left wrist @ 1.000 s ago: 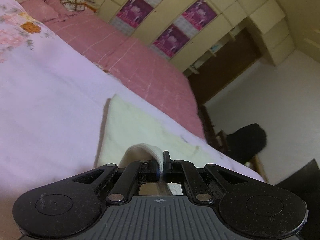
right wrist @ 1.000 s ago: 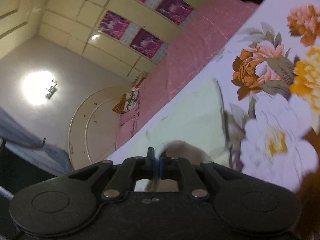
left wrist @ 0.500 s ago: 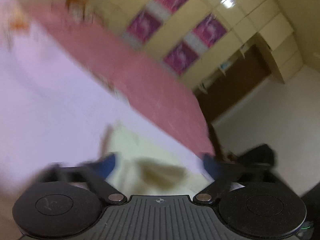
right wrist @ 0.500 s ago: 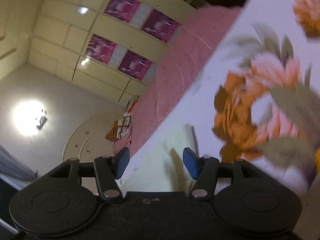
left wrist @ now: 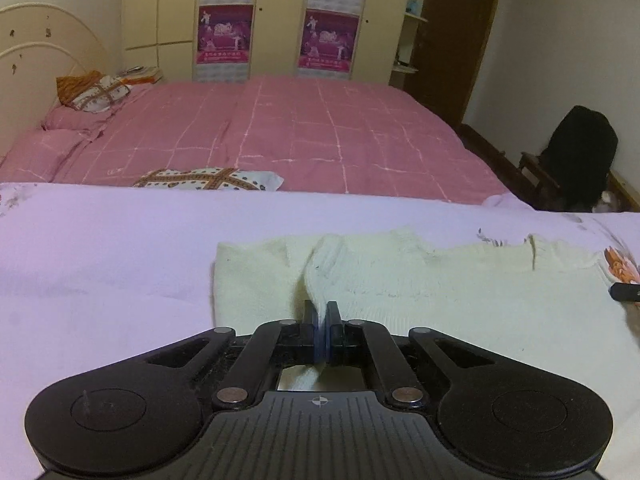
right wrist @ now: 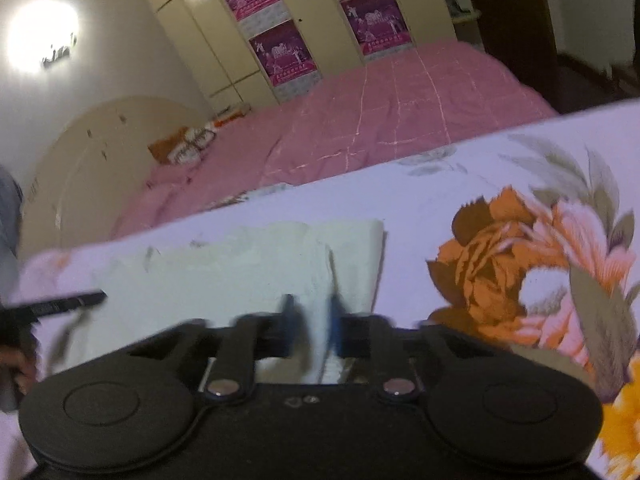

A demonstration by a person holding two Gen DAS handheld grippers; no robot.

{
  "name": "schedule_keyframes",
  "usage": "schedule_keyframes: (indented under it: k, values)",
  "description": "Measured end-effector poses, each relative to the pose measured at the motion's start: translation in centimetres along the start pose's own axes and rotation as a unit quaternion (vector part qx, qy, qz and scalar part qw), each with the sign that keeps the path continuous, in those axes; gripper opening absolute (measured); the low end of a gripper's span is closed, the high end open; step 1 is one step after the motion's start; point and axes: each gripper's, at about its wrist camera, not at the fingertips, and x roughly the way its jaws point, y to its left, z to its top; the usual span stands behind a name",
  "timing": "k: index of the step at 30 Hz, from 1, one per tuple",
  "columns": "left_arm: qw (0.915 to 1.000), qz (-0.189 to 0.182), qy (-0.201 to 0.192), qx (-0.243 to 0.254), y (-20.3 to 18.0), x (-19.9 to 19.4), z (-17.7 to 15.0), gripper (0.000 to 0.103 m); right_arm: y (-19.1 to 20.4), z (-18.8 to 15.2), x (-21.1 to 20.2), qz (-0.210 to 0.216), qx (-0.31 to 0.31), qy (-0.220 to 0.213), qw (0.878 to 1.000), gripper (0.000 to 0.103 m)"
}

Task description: Fold small clothes

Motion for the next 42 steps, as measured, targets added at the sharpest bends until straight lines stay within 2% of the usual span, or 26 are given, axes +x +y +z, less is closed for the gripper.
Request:
schedule_keyframes:
  k: [2,5,8,10,12,14,18,20,22,23,24,25,26,28,30,32,33,34,36,38,40,42]
  values:
    - [0.9997,0.009,-0.020,0.010,-0.7,-1.2,-0.2,0.003,1.0,-0.2,-0.3,-0.011,-0.023,-0.012,1.000,0.004]
    - [0.9970,0.009,-0.076,0.005,-0.6,-2.9,-0.3,0.003,3.0,-0.1,-1.2,-0.024,-0.072,-0.047,0.996,0.004]
    - [0.9897,0.001,-0.142,-0.019,-0.1,-5.0,-0.6,0.003,4.6,0.6,-1.7,-0.030,-0.120,-0.085,0.989,0.004]
    - [0.9865,0.007,-0.161,-0.025,-0.1,-5.3,-0.5,0.003,5.0,1.3,-1.6,-0.037,-0.139,-0.106,0.984,0.004]
    - [0.9895,0.021,-0.141,-0.025,-0.2,-4.5,-0.2,0.003,4.9,2.1,-1.1,-0.051,-0.149,-0.116,0.981,0.004]
    - [0.9931,0.039,-0.109,-0.021,-0.5,-2.9,-0.1,0.003,4.3,2.7,-0.1,-0.056,-0.148,-0.107,0.982,0.004]
    - [0.9961,0.059,-0.058,-0.029,-0.8,-0.4,-1.0,0.003,3.0,2.1,2.8,-0.078,-0.146,-0.057,0.985,0.004]
    - [0.9960,0.062,-0.060,-0.026,-1.3,-0.5,-1.4,0.003,2.4,0.8,3.9,-0.092,-0.150,-0.030,0.984,0.004]
    - [0.9945,0.067,-0.070,-0.041,-1.2,-1.4,-1.3,0.006,2.3,0.2,3.8,-0.094,-0.147,-0.029,0.984,0.008]
    - [0.9919,0.081,-0.084,-0.050,-1.0,-2.0,-1.2,0.020,2.3,0.2,3.4,-0.093,-0.137,-0.031,0.986,0.012]
    - [0.9878,0.096,-0.112,-0.050,-1.5,-3.5,-1.4,0.048,2.3,0.3,2.5,-0.096,-0.126,-0.041,0.987,0.024]
    - [0.9838,0.098,-0.141,-0.051,-1.9,-4.6,-1.5,0.060,2.6,0.3,1.6,-0.098,-0.124,-0.058,0.986,0.029]
    - [0.9816,0.088,-0.161,-0.055,-3.1,-5.6,-1.6,0.067,3.1,0.2,0.5,-0.091,-0.125,-0.081,0.985,0.030]
    - [0.9879,0.045,-0.147,-0.024,-7.1,-5.6,-1.6,0.068,4.5,0.3,0.4,-0.062,-0.126,-0.084,0.986,0.029]
    - [0.9922,0.018,-0.121,0.025,-11.2,-4.8,-1.8,0.068,7.3,-0.3,1.8,-0.043,-0.152,-0.061,0.986,0.028]
    - [0.9938,0.005,-0.099,0.052,-13.7,-4.3,-2.5,0.068,9.8,-1.3,3.4,-0.038,-0.178,-0.030,0.983,0.027]
    - [0.9941,0.009,-0.089,0.062,-14.1,-4.1,-3.0,0.068,10.6,-1.8,3.8,-0.040,-0.185,-0.021,0.982,0.029]
    - [0.9942,0.026,-0.077,0.071,-14.1,-3.8,-3.5,0.068,11.0,-2.4,4.1,-0.044,-0.191,-0.017,0.980,0.035]
    - [0.9934,0.054,-0.065,0.078,-12.2,-4.0,-4.7,0.068,10.6,-3.2,3.8,-0.059,-0.203,-0.019,0.977,0.038]
    - [0.9933,0.062,-0.075,0.062,-9.4,-5.4,-5.8,0.068,9.0,-3.0,2.6,-0.082,-0.193,-0.025,0.977,0.039]
    - [0.9923,0.086,-0.079,0.043,-7.1,-6.5,-6.2,0.068,6.5,-2.6,1.0,-0.126,-0.168,-0.031,0.977,0.040]
    - [0.9922,0.096,-0.078,0.015,-6.1,-7.1,-6.2,0.068,3.9,-2.4,0.0,-0.149,-0.135,-0.026,0.979,0.051]
